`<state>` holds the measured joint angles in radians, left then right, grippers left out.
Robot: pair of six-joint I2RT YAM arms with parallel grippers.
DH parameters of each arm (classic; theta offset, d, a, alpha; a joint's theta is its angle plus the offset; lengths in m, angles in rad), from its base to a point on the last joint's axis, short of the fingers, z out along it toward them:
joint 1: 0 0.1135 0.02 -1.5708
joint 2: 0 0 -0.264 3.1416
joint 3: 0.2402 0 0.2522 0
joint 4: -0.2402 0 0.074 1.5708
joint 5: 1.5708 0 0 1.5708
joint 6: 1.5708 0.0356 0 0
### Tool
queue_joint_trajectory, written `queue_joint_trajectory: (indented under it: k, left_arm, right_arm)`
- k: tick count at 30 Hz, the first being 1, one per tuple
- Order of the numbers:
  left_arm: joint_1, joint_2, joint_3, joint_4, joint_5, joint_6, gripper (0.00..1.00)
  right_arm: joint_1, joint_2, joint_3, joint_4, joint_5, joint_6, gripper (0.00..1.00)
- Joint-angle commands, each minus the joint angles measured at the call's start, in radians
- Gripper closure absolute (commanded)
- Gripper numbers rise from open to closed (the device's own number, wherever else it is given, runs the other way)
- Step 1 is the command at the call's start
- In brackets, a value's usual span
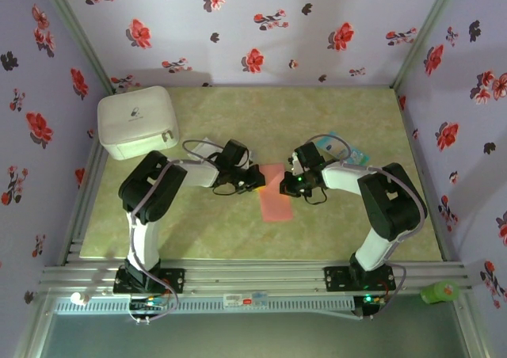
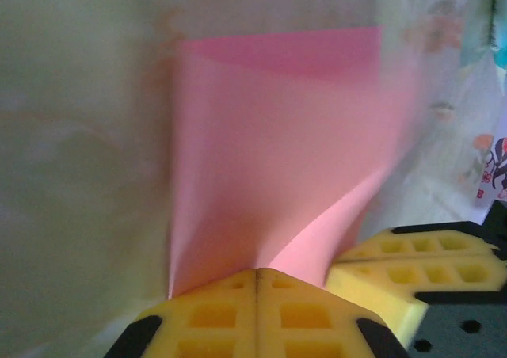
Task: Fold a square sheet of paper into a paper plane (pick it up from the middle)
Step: First fold the square sheet of paper in half at the center of the table.
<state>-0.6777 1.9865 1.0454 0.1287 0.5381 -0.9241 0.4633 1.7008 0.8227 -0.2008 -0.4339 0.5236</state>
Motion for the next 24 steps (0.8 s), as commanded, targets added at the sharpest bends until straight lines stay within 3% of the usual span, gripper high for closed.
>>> queue_joint_trajectory:
  k: [1,11,24]
  left_arm:
    - [0.017,0.041,-0.02,-0.008,-0.004,-0.002,1.0]
    - [0.026,-0.027,0.09,-0.182,-0.032,0.037,1.0]
    - [0.038,0.025,0.169,-0.215,-0.032,0.049,1.0]
  right_arm:
    - [-0.004,0.048,-0.053,-0.137,0.152,-0.005,1.0]
    - [-0.004,0.048,-0.051,-0.14,0.156,-0.002,1.0]
    - [-0.004,0.041,-0.055,-0.138,0.156,-0.002,1.0]
